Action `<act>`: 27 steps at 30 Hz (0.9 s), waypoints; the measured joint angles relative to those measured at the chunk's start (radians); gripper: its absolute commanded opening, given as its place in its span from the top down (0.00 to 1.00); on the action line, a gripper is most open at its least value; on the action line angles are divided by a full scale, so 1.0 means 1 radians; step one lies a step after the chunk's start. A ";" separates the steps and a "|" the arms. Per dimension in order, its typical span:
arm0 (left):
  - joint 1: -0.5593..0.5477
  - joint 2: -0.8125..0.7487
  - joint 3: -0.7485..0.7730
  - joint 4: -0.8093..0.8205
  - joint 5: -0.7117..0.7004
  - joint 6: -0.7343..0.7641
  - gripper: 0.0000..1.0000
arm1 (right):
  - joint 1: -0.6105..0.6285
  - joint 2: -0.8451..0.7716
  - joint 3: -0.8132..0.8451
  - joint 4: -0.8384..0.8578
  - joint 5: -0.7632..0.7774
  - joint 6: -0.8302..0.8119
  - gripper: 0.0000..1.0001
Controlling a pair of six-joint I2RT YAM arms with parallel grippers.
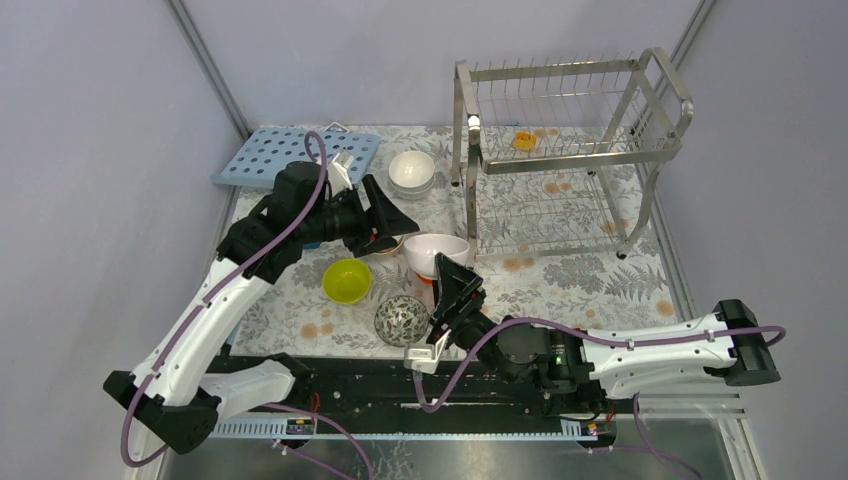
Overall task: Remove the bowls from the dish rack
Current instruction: Place the bowl at the center of the board.
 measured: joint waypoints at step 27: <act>0.003 0.024 -0.144 0.021 0.084 0.055 1.00 | 0.030 0.051 -0.018 -0.025 -0.045 -0.066 0.98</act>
